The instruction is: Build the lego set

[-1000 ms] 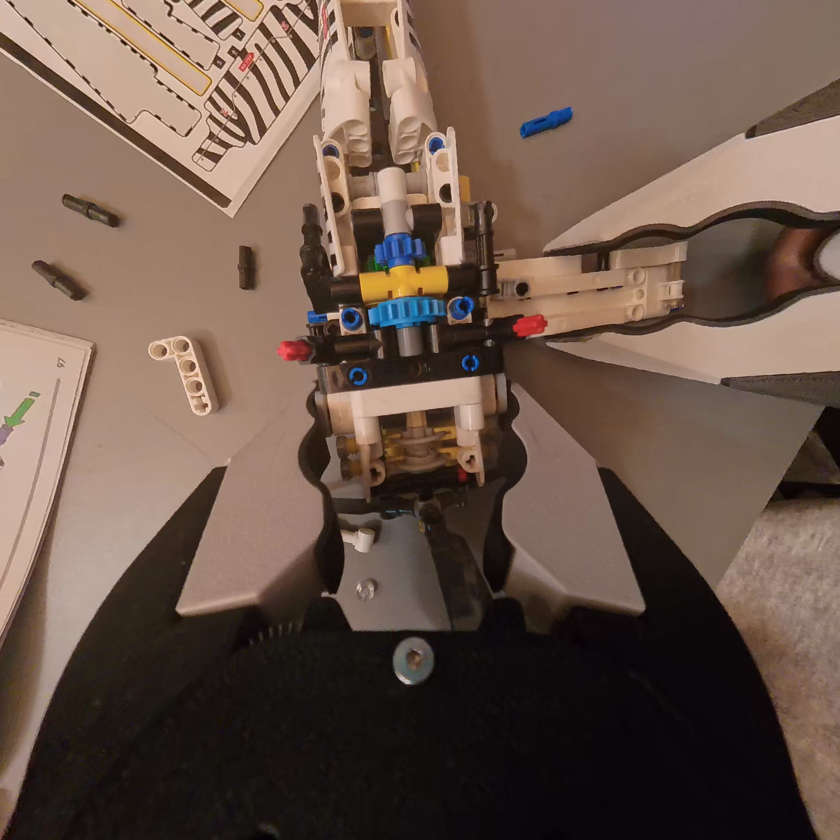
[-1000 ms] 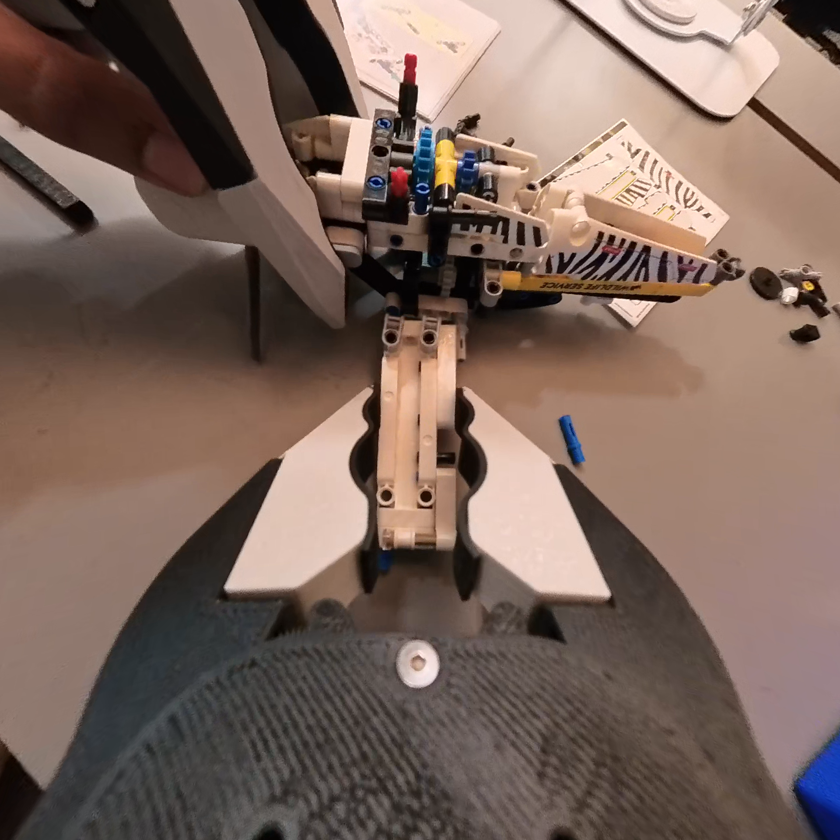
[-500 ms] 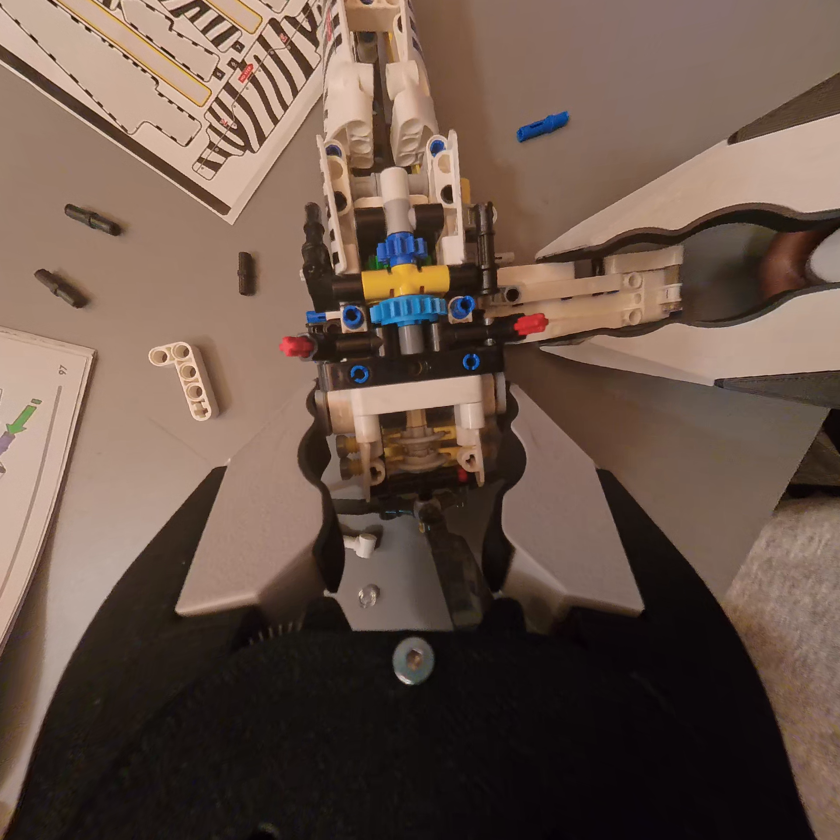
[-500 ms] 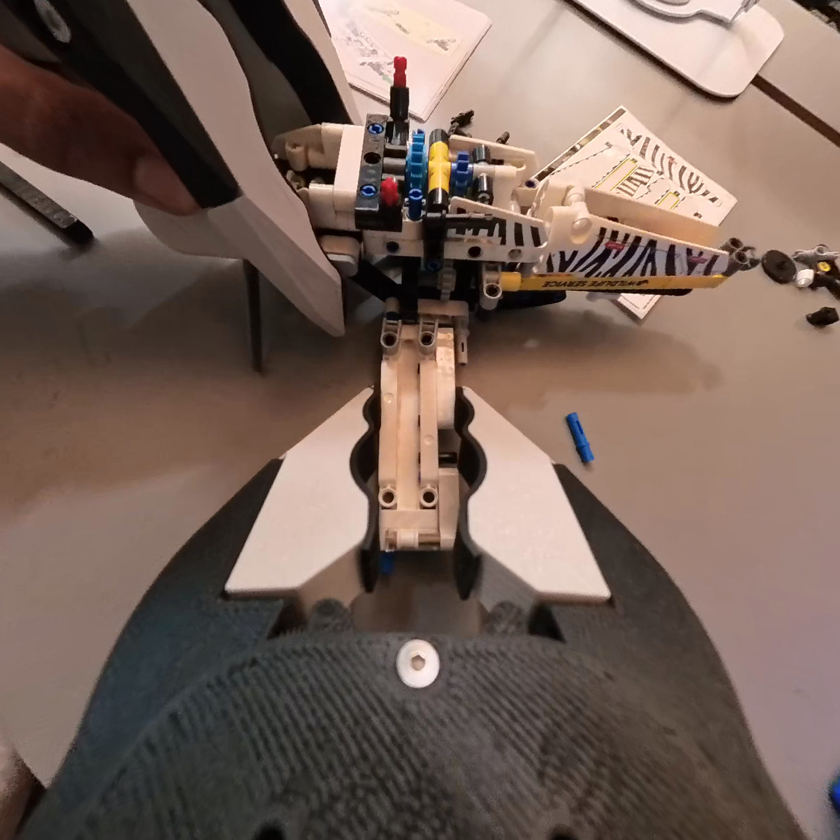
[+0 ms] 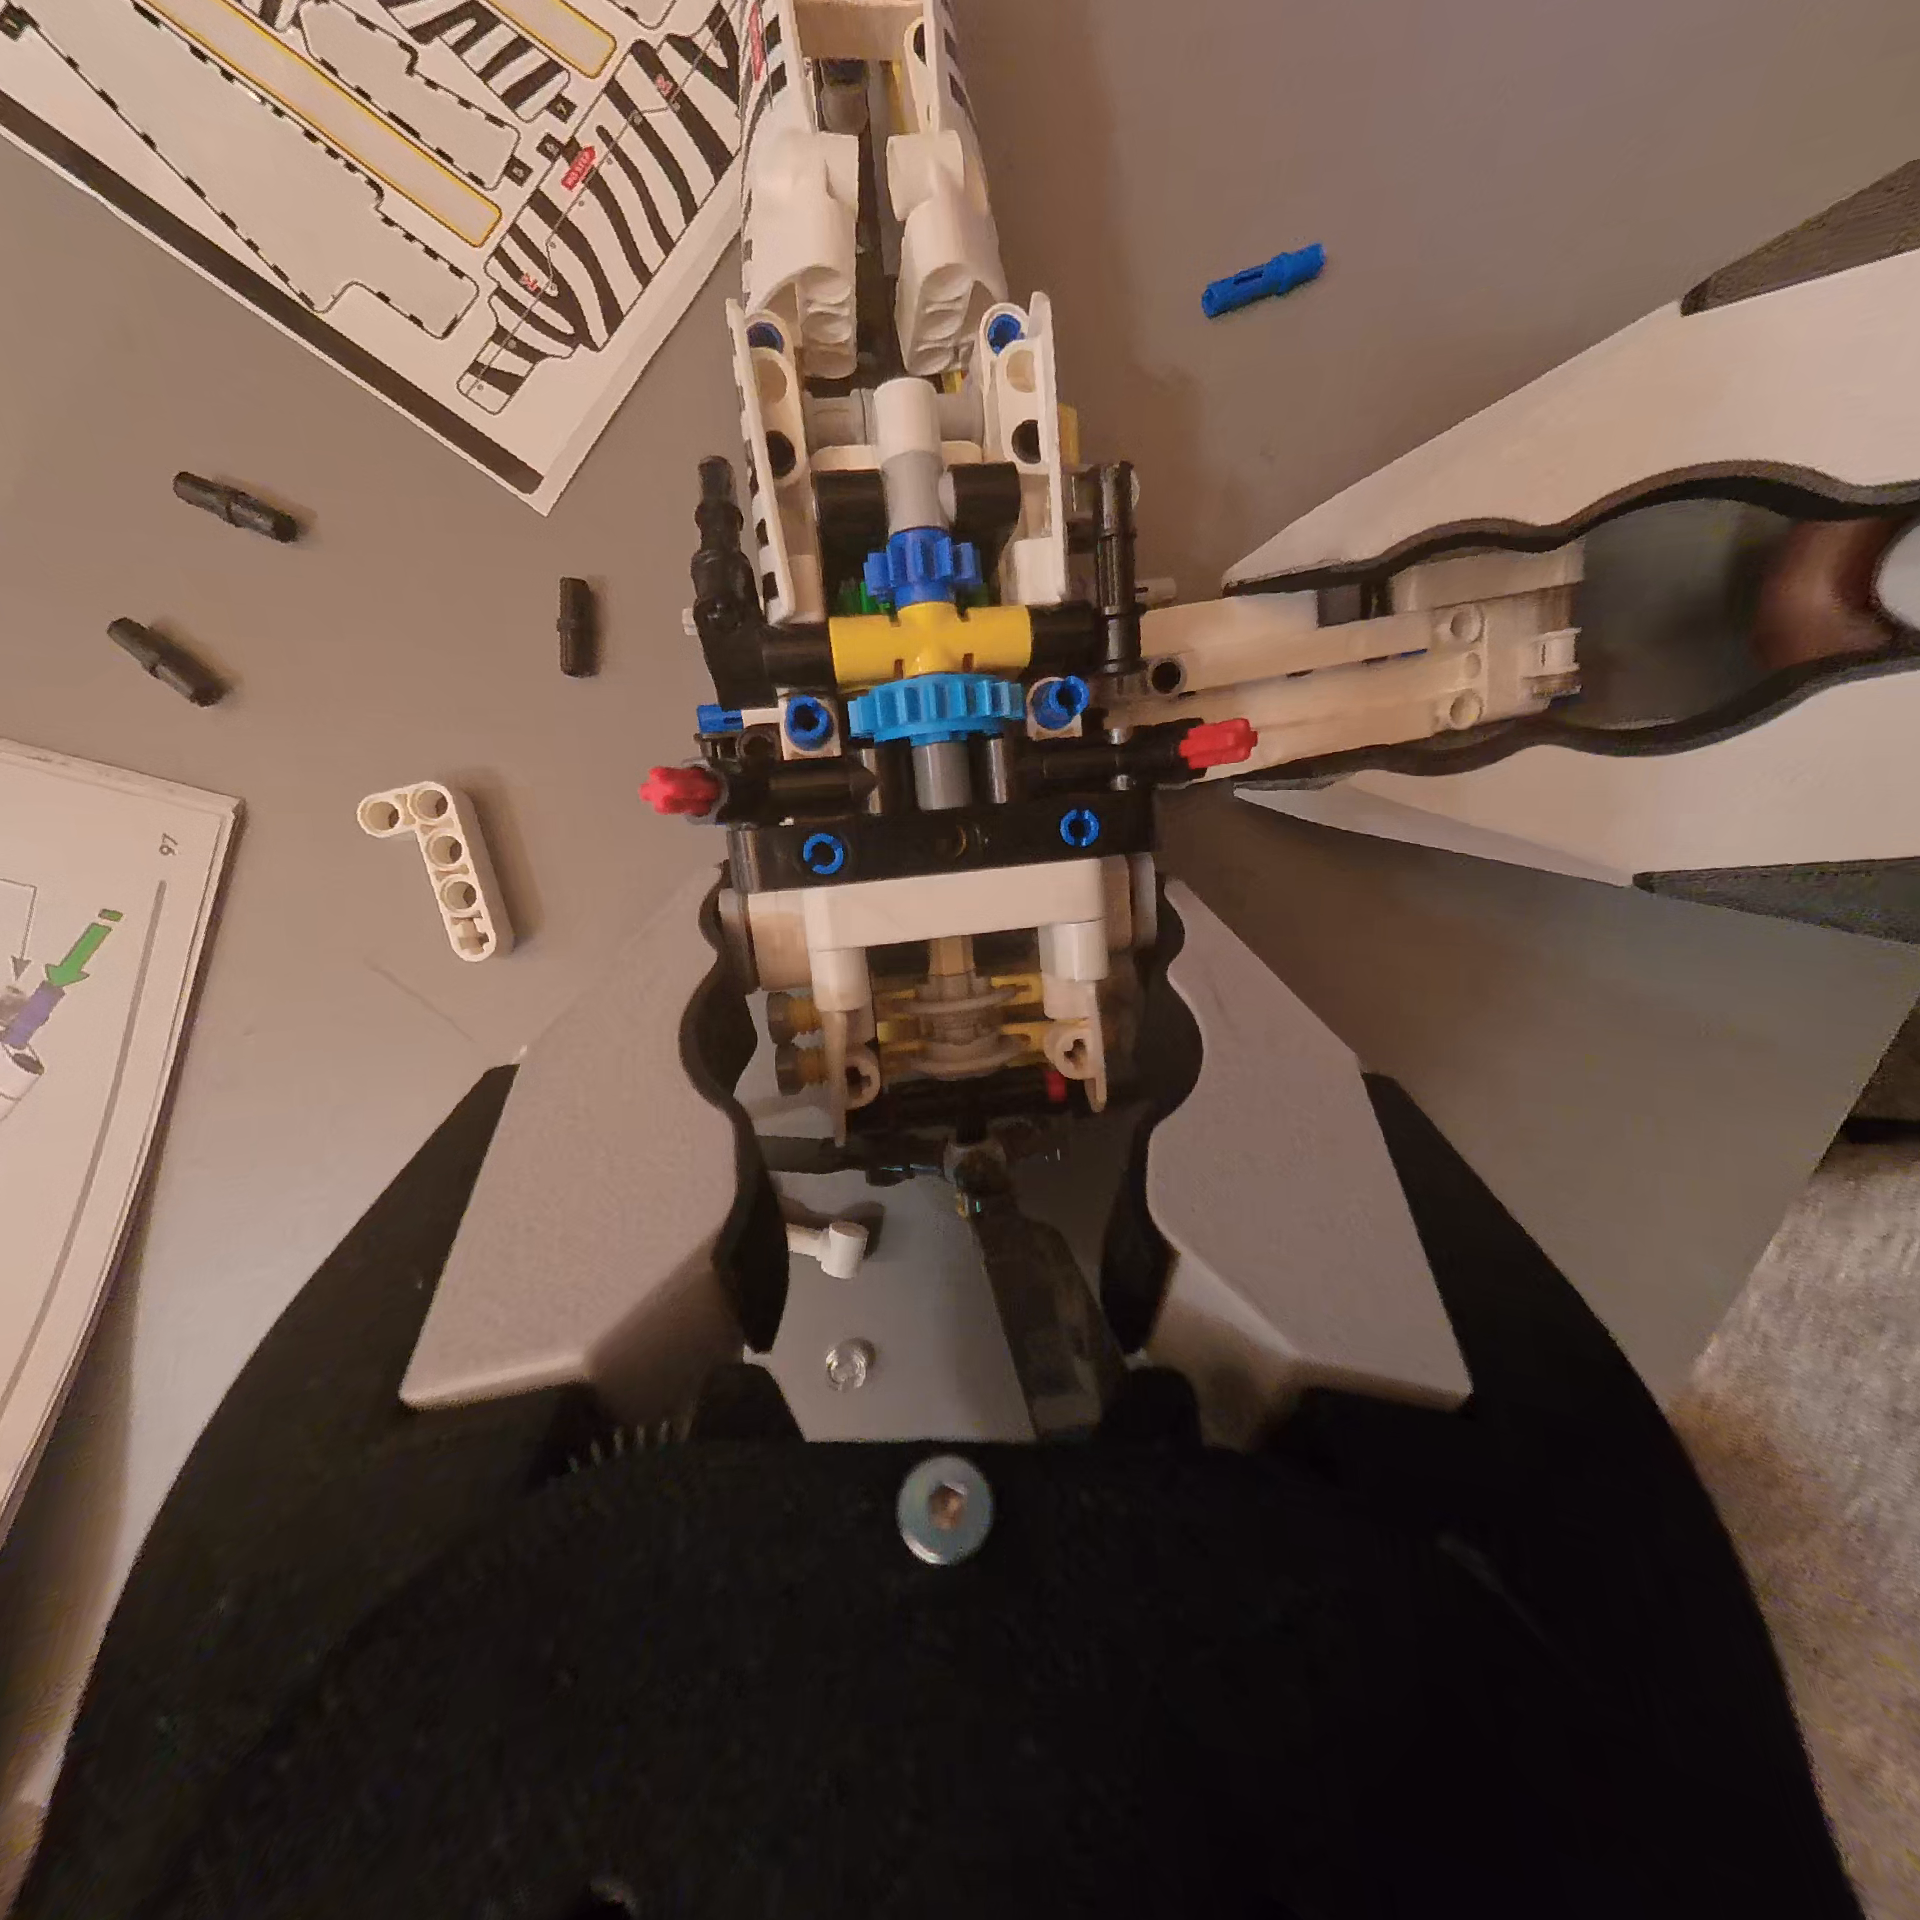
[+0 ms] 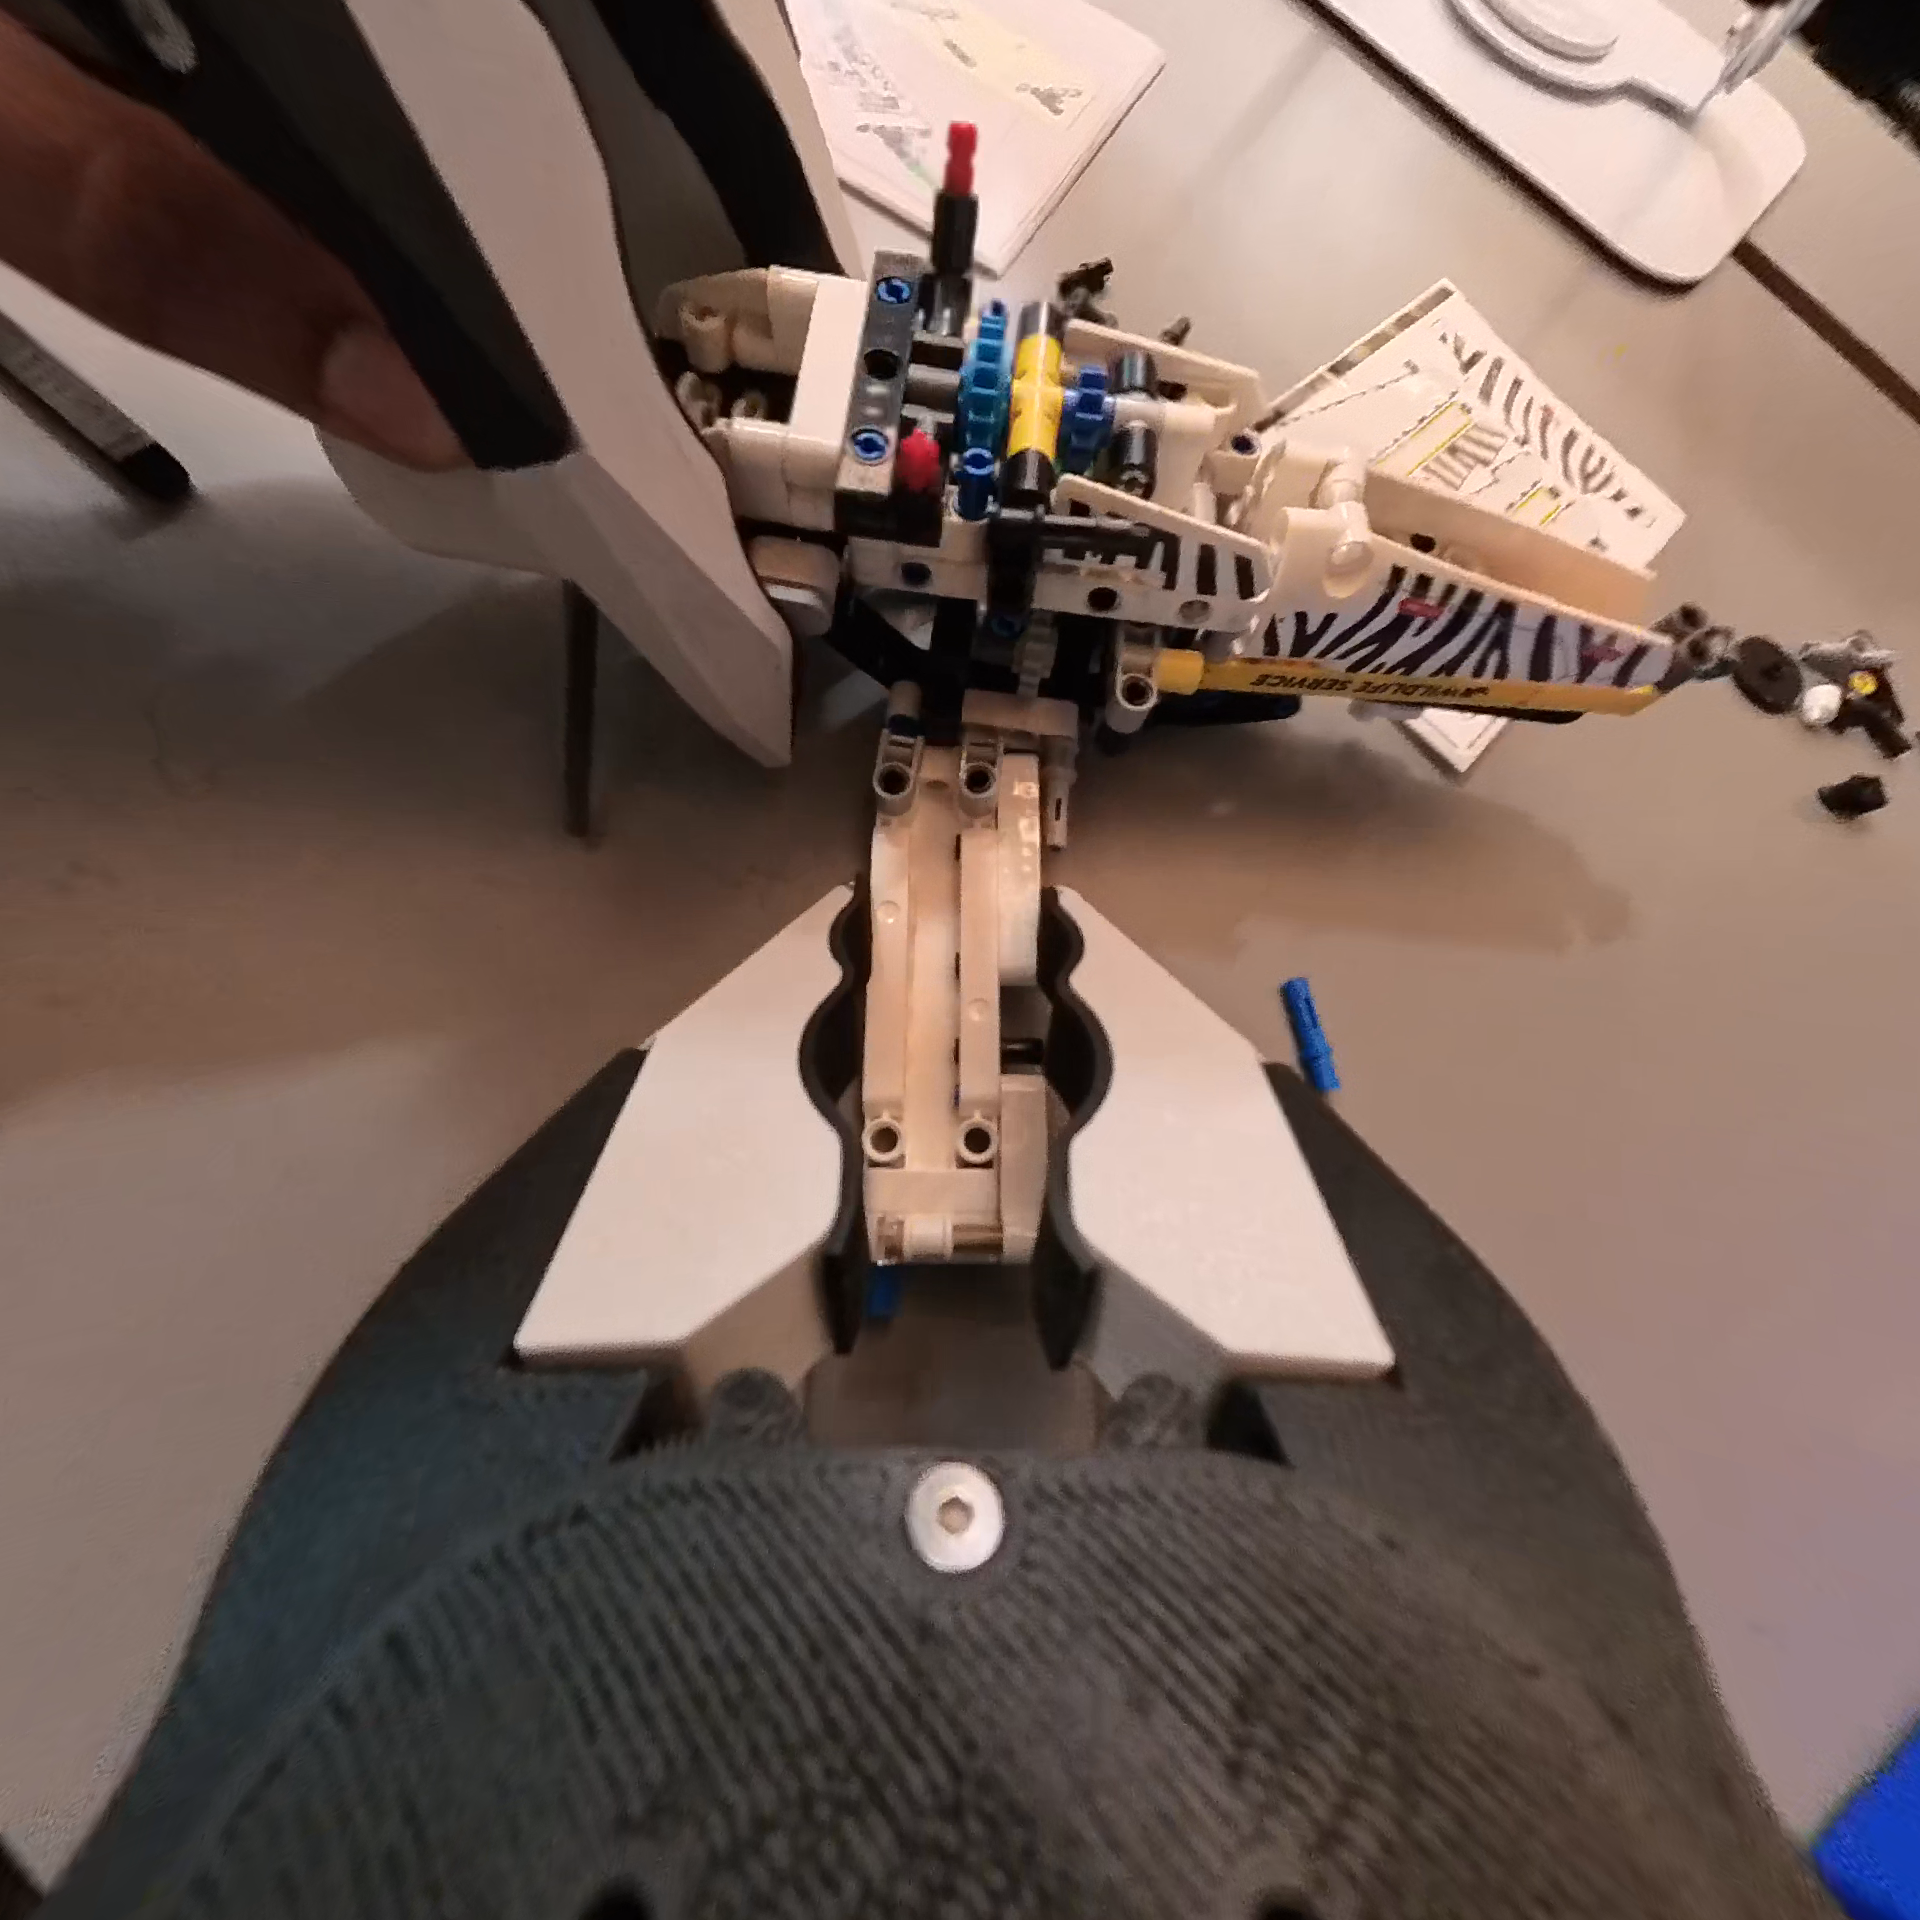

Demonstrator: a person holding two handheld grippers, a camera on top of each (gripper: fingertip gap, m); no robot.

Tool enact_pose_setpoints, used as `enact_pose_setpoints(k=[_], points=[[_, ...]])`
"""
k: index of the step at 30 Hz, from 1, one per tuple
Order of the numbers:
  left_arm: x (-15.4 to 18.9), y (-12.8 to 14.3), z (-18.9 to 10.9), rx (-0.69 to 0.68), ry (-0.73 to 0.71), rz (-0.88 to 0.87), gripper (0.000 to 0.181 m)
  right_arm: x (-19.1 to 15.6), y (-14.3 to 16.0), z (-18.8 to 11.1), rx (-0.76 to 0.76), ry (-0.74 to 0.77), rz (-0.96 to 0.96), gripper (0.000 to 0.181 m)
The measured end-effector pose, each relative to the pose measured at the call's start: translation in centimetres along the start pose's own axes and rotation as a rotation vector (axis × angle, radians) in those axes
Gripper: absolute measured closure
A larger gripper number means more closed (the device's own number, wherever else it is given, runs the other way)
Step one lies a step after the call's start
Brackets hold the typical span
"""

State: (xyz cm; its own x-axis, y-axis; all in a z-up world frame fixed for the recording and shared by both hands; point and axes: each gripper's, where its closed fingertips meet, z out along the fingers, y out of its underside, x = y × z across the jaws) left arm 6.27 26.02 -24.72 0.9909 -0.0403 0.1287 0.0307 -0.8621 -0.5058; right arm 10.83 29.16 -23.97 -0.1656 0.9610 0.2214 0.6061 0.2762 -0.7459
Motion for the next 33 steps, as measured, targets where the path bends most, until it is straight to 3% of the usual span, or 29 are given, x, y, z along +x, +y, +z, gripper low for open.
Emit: enact_pose_setpoints(k=[12,20,27,33], points=[[0.00,0.04,-0.06,-0.004,0.012,-0.002,0.107,0.21,-0.09,-0.05,0.034,0.003,-0.134,0.150],[0.00,0.03,-0.08,-0.006,0.018,-0.005,0.107,0.28,-0.05,-0.08,0.038,-0.037,-0.118,0.150],[-0.01,0.02,-0.01,-0.014,0.000,-0.002,0.106,0.36,-0.08,-0.23,-0.084,0.112,-0.224,0.150],[0.11,0.04,-0.08,-0.011,0.016,-0.001,0.106,0.13,0.33,-0.31,-0.095,0.046,-0.043,0.150]])
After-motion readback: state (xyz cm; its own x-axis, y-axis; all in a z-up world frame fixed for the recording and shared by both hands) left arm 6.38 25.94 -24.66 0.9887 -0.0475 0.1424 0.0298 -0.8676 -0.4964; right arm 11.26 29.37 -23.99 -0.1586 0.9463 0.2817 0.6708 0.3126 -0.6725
